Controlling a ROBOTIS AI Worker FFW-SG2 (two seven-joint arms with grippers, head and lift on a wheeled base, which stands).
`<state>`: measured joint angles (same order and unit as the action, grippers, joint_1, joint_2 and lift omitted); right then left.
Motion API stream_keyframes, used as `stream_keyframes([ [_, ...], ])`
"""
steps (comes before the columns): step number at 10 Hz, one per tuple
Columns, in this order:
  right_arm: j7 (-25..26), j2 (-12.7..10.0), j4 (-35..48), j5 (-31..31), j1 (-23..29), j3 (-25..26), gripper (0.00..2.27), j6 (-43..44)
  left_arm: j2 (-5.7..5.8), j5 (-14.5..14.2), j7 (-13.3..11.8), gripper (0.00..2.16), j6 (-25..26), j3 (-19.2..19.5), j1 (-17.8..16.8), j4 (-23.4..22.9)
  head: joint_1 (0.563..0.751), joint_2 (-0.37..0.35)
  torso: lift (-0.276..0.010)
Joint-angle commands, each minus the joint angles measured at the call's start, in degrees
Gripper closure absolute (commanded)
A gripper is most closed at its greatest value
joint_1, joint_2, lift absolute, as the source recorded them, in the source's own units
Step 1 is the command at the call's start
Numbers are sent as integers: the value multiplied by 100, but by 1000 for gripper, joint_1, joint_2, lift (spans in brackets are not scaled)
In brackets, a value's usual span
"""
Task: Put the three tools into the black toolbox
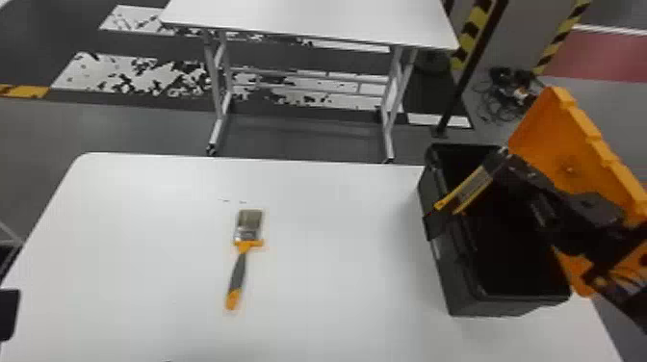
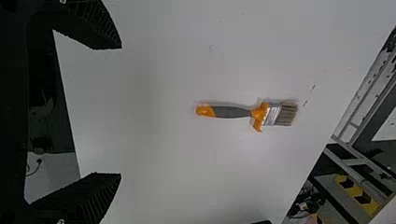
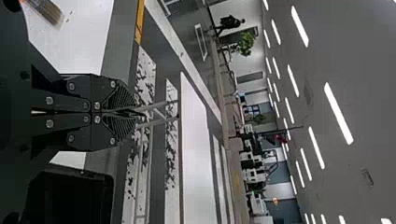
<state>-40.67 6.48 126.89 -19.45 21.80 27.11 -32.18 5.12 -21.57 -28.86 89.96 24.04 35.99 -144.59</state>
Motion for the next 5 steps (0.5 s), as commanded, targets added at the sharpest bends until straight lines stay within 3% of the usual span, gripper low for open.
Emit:
stream_keyframes([
  [1,15,46,-85,442,140,23,2243,655,-2,-14,-50,26,7,66,5,1,695,-121,-51],
  [5,358,222,-314,2191,746,-302,2243,2694,15,-93,-129,26,7,180,14,10,695,-181,-51],
])
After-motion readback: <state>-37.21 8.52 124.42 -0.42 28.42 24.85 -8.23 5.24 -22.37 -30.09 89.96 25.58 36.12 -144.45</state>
